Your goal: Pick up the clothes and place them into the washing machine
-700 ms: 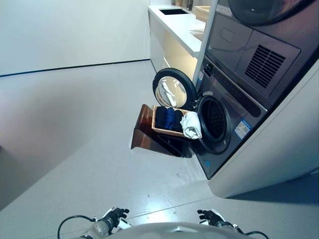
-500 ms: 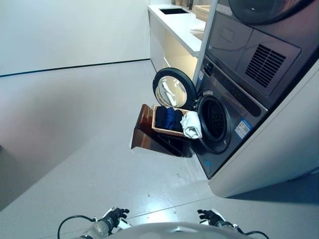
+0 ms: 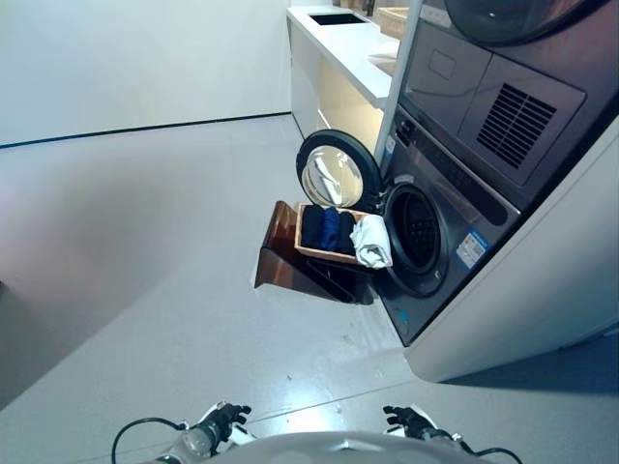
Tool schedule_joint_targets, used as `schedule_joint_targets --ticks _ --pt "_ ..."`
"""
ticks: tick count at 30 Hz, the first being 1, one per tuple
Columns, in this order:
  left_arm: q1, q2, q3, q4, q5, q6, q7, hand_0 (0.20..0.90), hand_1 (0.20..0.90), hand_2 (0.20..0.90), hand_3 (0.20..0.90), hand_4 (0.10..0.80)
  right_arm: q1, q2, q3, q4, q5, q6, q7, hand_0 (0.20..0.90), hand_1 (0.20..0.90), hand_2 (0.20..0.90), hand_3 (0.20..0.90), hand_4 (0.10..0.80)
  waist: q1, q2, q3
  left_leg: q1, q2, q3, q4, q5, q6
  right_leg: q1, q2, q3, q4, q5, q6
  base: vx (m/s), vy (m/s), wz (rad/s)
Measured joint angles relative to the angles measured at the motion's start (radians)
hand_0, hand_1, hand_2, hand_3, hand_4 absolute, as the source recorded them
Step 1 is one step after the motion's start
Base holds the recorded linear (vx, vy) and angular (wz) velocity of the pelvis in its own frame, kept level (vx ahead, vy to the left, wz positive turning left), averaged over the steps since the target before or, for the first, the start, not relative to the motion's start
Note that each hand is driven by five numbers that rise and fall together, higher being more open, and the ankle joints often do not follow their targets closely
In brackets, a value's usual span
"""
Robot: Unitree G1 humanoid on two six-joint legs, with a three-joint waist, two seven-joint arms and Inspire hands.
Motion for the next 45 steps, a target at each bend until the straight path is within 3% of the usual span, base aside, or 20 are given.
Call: schedule_joint_targets --ticks 16,21,23,24,26,29,31,33,36,37,38,39,40,42,45 --pt "-0.016 0.004 0.029 0.001 -0.039 0.001 0.008 0.9 0.9 0.9 0.9 0.8 -0.031 -0.002 -0.004 -0.018 -0.001 0.001 -0.006 0.9 0.9 0.9 0.9 0.8 0.001 -0.009 0.045 -0.008 -0.009 0.018 0.0 -0.006 0.008 -0.048 0.0 0.028 0.047 -0.004 0.003 -0.006 0.044 -0.08" --pt "-0.044 0.004 0.034 0.001 -0.039 0.001 0.009 0.9 0.9 0.9 0.9 0.8 -0.06 -0.007 -0.029 -0.021 0.012 -0.004 -0.005 0.9 0.9 0.9 0.9 0.8 -0.007 -0.014 0.092 -0.004 -0.023 0.018 0.0 -0.01 0.033 -0.138 -0.02 0.03 0.22 -0.059 0.027 0.031 0.136 -0.24" --pt "-0.061 0.002 0.034 0.001 -0.04 0.0 0.009 0.9 0.9 0.9 0.9 0.8 -0.072 -0.008 -0.053 -0.019 0.047 -0.021 -0.005 0.9 0.9 0.9 0.9 0.8 -0.028 -0.005 0.117 0.0 -0.027 0.014 0.003 -0.014 0.048 -0.208 -0.033 0.032 0.386 -0.078 0.052 0.021 0.134 0.06" --pt "-0.07 0.004 0.034 0.001 -0.041 0.0 0.009 0.9 0.9 0.9 0.9 0.8 -0.083 -0.006 -0.068 -0.033 0.08 -0.032 -0.004 0.9 0.9 0.9 0.9 0.8 -0.049 -0.002 0.132 0.012 -0.033 -0.001 0.004 -0.017 0.072 -0.296 -0.039 0.028 0.554 -0.08 0.069 0.111 0.099 0.18" --pt "-0.073 0.013 0.027 0.003 -0.045 0.001 0.012 0.9 0.9 0.9 0.9 0.8 -0.093 0.006 -0.081 -0.035 0.087 -0.044 -0.006 0.9 0.9 0.9 0.9 0.8 -0.06 -0.013 0.128 0.014 -0.046 0.003 0.003 -0.027 0.084 -0.369 -0.059 0.029 0.635 -0.094 0.067 0.245 0.042 0.04" --pt "-0.082 0.013 0.027 0.021 -0.044 0.001 0.012 0.9 0.9 0.9 0.9 0.8 -0.09 0.011 -0.119 -0.034 0.113 -0.042 -0.005 0.9 0.9 0.9 0.9 0.8 -0.064 -0.019 0.123 0.018 -0.054 -0.002 -0.001 -0.036 0.095 -0.41 -0.078 -0.042 0.466 -0.091 0.057 0.304 -0.054 0.06" --pt "-0.083 0.011 0.027 0.047 -0.044 0.003 0.014 0.9 0.9 0.9 0.9 0.8 -0.09 0.012 -0.133 -0.034 0.117 -0.042 -0.005 0.9 0.9 0.9 0.9 0.8 -0.078 -0.019 0.124 0.031 -0.056 -0.003 -0.001 -0.053 0.089 -0.414 -0.093 -0.074 0.277 -0.033 0.07 0.227 -0.059 0.05" --pt "-0.075 0.012 0.027 0.065 -0.045 0.003 0.016 0.9 0.9 0.9 0.9 0.8 -0.083 0.015 -0.146 -0.044 0.123 -0.043 -0.006 0.9 0.9 0.9 0.9 0.8 -0.09 -0.03 0.119 0.07 -0.059 0.007 -0.001 -0.082 0.066 -0.431 -0.111 -0.106 0.145 0.057 0.073 0.343 -0.109 -0.01" --pt "-0.068 0.01 0.026 0.071 -0.061 0.002 0.021 0.9 0.9 0.9 0.9 0.8 -0.07 0.026 -0.151 -0.041 0.122 -0.038 -0.006 0.9 0.9 0.9 0.9 0.8 -0.102 -0.035 0.093 0.139 -0.054 -0.027 -0.002 -0.15 0.022 -0.417 -0.111 -0.098 0.074 0.123 0.065 0.348 -0.158 0.21" --pt "-0.068 -0.012 0.024 0.071 -0.064 0.003 0.025 0.9 0.9 0.9 0.9 0.8 -0.066 0.02 -0.155 -0.038 0.122 -0.039 -0.007 0.9 0.9 0.9 0.9 0.8 -0.113 -0.001 0.081 0.161 -0.012 -0.062 -0.003 -0.176 -0.002 -0.399 -0.086 -0.087 0.113 0.197 0.038 0.33 -0.229 0.67" --pt "-0.068 -0.027 0.021 0.071 -0.066 0.003 0.024 0.9 0.9 0.9 0.9 0.8 -0.068 0.014 -0.157 -0.038 0.125 -0.038 -0.009 0.9 0.9 0.9 0.9 0.8 -0.122 0.026 0.069 0.167 0.021 -0.084 -0.001 -0.187 -0.011 -0.399 -0.06 -0.076 0.145 0.197 0.032 0.293 -0.236 0.86" --pt "-0.073 -0.045 0.017 0.066 -0.069 0.0 0.022 0.9 0.9 0.9 0.9 0.8 -0.066 0.004 -0.154 -0.033 0.127 -0.034 -0.008 0.9 0.9 0.9 0.9 0.8 -0.133 0.054 0.048 0.175 0.055 -0.106 0.007 -0.185 -0.044 -0.394 -0.023 -0.07 0.186 0.187 -0.015 0.258 -0.251 0.72" --pt "-0.085 -0.056 0.016 0.052 -0.074 -0.01 0.023 0.9 0.9 0.9 0.9 0.8 -0.074 0.0 -0.146 -0.03 0.115 -0.019 -0.007 0.9 0.9 0.9 0.9 0.8 -0.119 0.068 0.038 0.187 0.081 -0.095 0.034 -0.17 -0.068 -0.38 0.0 -0.075 0.224 0.15 -0.038 0.257 -0.259 0.5" --pt "-0.102 -0.055 0.018 0.038 -0.081 -0.021 0.025 0.9 0.9 0.9 0.9 0.8 -0.091 -0.007 -0.117 -0.043 0.111 -0.021 -0.006 0.9 0.9 0.9 0.9 0.8 -0.107 0.057 0.033 0.178 0.107 -0.092 0.126 -0.14 -0.113 -0.341 0.028 -0.083 0.234 0.107 -0.06 0.224 -0.271 0.01" --pt "-0.104 -0.05 0.019 0.044 -0.084 -0.02 0.028 0.9 0.9 0.9 0.9 0.8 -0.088 -0.016 -0.098 -0.056 0.111 -0.02 -0.008 0.9 0.9 0.9 0.9 0.8 -0.108 0.042 0.0 0.111 0.128 -0.109 0.292 -0.12 -0.154 -0.297 0.049 -0.077 0.185 0.09 -0.083 0.174 -0.241 -0.18"
